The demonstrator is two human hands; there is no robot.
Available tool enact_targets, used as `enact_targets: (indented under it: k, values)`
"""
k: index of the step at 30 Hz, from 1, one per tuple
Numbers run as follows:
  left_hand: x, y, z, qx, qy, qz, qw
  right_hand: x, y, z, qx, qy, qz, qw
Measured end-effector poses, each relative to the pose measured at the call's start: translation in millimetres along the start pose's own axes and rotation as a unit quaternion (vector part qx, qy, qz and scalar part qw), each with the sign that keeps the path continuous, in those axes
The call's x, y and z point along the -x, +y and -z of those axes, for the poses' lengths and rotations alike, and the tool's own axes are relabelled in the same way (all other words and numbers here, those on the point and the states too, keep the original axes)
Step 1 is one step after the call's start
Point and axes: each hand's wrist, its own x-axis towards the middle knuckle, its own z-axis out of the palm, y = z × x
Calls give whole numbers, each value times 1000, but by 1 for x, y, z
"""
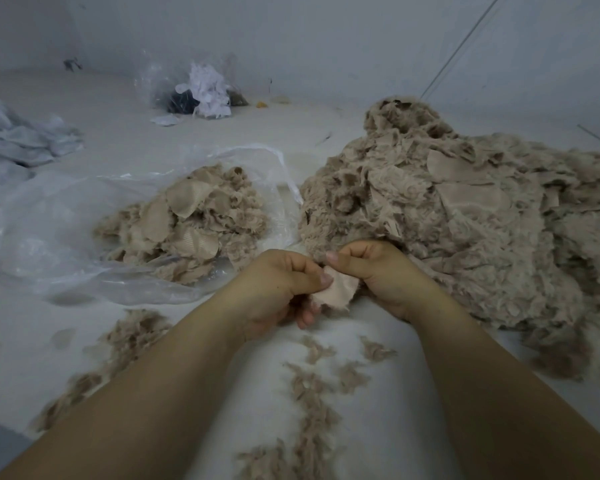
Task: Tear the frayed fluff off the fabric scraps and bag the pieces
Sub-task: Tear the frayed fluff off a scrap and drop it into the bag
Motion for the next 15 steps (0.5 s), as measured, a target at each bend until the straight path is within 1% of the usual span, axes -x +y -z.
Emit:
enact_targets:
  k: [1, 3, 4, 5, 6, 7, 8, 9, 10, 11, 12, 13, 14, 15]
  values:
    - [0, -1, 2, 1, -33, -1, 999, 0, 0, 0, -2, -2, 3, 1000]
    - [3, -1, 7, -24, -145, 7, 989, 0, 1, 0, 2, 4, 5, 1000]
    - [5, 2, 10, -59, -214, 24, 975, 0, 0, 0, 5, 11, 3, 1000]
    - [8, 4, 14, -107, -283, 43, 952, 0, 1, 0, 4, 15, 0, 1000]
    - [11, 7, 17, -162, -332, 56, 928, -1, 1, 0, -1, 15, -2, 1000]
    - [12, 9, 19, -207, -344, 61, 914, -1, 1, 0, -7, 13, -5, 1000]
    - [11, 10, 19, -234, -314, 56, 919, -1, 1, 0, -13, 11, -8, 1000]
    - [9, 11, 16, -248, -243, 42, 937, -1, 1, 0, -19, 8, -12, 1000]
    - [6, 10, 14, -258, -141, 17, 956, -1, 0, 0, -23, 5, -15, 1000]
    - [1, 8, 12, -258, -27, -18, 966, -1, 1, 1, -25, 2, -15, 1000]
    - [-4, 7, 10, -249, 68, -58, 964, 0, 0, 1, -27, 2, -16, 999]
    - [-6, 6, 6, -246, 124, -89, 957, 0, 0, 1, -32, 4, -16, 999]
    - [-7, 4, 3, -248, 135, -102, 954, 1, -1, 1, -38, 7, -16, 999]
    - [-6, 2, 0, -254, 114, -94, 956, 1, -1, 2, -45, 9, -15, 999]
